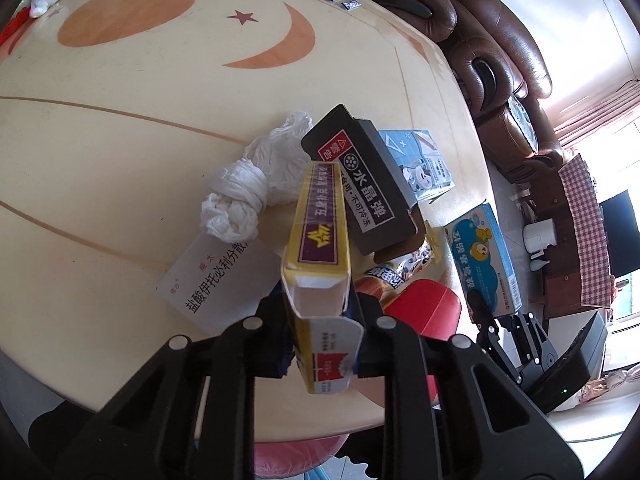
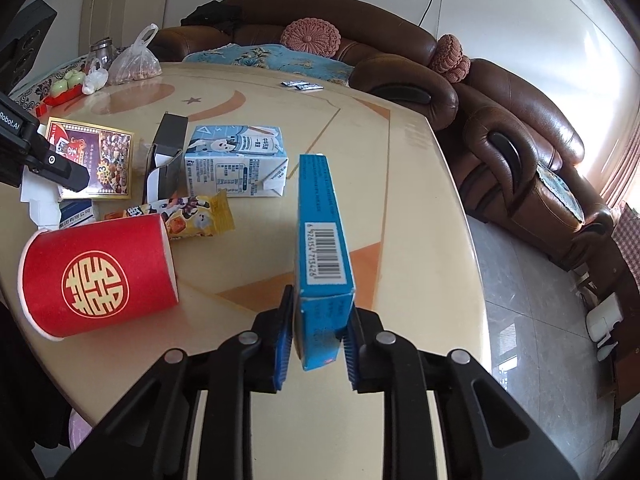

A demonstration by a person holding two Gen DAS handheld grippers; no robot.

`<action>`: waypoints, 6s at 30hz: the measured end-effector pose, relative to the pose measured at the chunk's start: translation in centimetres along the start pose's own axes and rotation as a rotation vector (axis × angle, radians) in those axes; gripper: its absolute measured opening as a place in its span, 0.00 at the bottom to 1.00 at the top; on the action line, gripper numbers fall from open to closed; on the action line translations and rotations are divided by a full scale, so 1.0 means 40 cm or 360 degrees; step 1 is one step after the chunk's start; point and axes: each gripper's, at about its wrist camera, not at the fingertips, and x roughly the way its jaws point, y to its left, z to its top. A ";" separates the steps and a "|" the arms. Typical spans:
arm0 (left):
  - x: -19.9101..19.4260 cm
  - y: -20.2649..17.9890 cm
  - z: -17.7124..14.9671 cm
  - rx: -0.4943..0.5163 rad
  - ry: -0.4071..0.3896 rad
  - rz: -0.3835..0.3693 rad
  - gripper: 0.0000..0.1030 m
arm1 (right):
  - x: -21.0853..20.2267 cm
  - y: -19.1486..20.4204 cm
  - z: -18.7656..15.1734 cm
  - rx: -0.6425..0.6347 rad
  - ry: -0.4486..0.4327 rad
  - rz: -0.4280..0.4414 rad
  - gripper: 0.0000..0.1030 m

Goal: Collect trash
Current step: 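Carry both held boxes over the pink trash bin with both tools, then open both tools to drop the boxes into the pink bin, then raise both tools back over the table toward the remaining trash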

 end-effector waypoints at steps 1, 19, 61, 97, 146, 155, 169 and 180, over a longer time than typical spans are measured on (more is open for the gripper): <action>-0.002 -0.002 -0.001 0.0013 -0.0005 0.0009 0.20 | -0.006 -0.003 0.001 0.0004 -0.0013 -0.0005 0.21; -0.104 -0.063 -0.051 0.0231 -0.0193 0.0147 0.20 | -0.118 0.003 0.034 0.0051 -0.0129 -0.0033 0.21; -0.355 -0.091 -0.456 0.0627 -0.0306 0.0309 0.20 | -0.633 0.220 -0.091 -0.0108 -0.0218 0.0091 0.21; -0.038 -0.026 -0.602 0.0667 0.0236 0.0306 0.20 | -0.406 0.285 -0.309 -0.0022 0.0301 0.0279 0.21; 0.426 0.146 -0.573 0.0404 0.0897 0.0391 0.23 | 0.077 0.384 -0.495 -0.0021 0.1030 0.0499 0.24; 0.425 0.126 -0.575 0.0507 0.0848 0.0442 0.62 | 0.063 0.377 -0.483 -0.0027 0.0964 0.0451 0.64; 0.303 0.111 -0.550 0.0494 0.0671 0.0482 0.71 | -0.033 0.355 -0.423 0.0020 0.0790 0.0442 0.73; -0.147 0.023 -0.404 0.0602 0.0192 0.0510 0.81 | -0.387 0.261 -0.208 0.0066 0.0225 0.0440 0.93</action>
